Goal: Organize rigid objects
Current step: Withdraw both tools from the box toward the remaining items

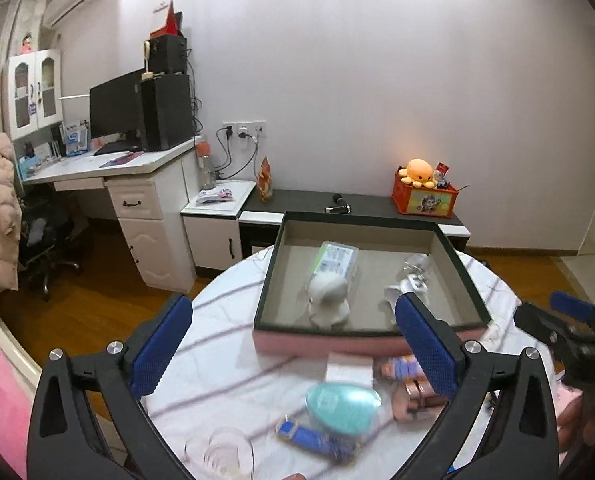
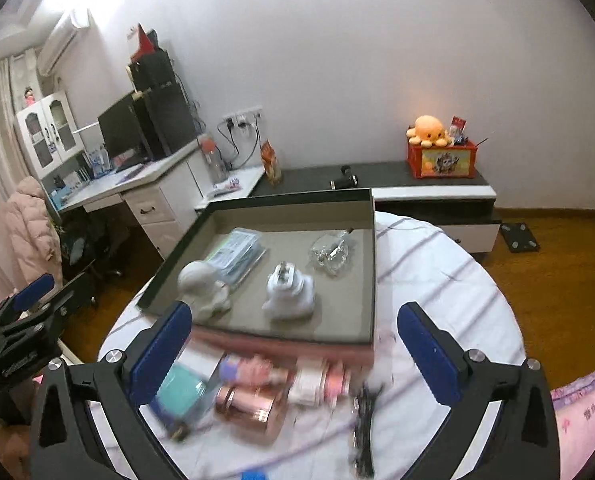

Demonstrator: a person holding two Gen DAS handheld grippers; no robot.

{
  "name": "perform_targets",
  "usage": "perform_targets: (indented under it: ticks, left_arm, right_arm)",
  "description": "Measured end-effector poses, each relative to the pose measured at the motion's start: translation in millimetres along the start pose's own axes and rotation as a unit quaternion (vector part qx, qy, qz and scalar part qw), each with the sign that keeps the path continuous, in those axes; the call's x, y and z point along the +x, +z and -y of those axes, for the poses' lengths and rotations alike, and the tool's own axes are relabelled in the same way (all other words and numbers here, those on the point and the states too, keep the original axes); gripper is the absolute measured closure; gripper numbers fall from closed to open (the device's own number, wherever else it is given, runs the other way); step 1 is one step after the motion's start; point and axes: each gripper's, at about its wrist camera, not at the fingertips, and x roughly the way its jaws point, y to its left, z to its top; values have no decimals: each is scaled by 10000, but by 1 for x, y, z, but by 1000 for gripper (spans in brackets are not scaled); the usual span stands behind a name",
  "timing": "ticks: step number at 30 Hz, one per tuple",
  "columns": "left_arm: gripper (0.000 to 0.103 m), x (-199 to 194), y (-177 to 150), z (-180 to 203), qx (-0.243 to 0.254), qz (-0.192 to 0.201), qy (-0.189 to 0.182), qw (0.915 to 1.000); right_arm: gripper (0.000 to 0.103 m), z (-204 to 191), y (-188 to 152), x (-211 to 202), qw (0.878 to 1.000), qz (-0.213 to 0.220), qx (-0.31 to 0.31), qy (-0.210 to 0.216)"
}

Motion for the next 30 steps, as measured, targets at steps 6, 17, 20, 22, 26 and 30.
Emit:
perform_targets:
  ticks: [6, 17, 20, 22, 26, 30]
  left_arm:
    - [0, -51, -23, 8, 40, 177, -6, 9998]
    - [0, -104, -75, 7, 53, 205, 237, 9995]
    - [0, -112, -81, 5, 28, 233, 230, 9995]
    - [0, -118, -85, 4, -23, 261, 189, 9995]
    - [0, -126, -89, 7, -6, 306, 147, 9994]
    - [0, -127, -90, 7, -6, 287, 121, 9995]
  right_arm:
    - [0, -20, -29, -53, 9995, 301, -54, -85]
    - [0, -38, -70, -129, 9954, 841, -148, -438]
    - [0, -40, -79, -138, 9948, 885, -152, -471]
    - [0, -42, -85, -141, 9948, 882, -161, -487]
    - [0, -44, -95, -141, 9953, 795, -221, -509]
    - [0, -43, -99, -140, 9955, 754, -240, -526]
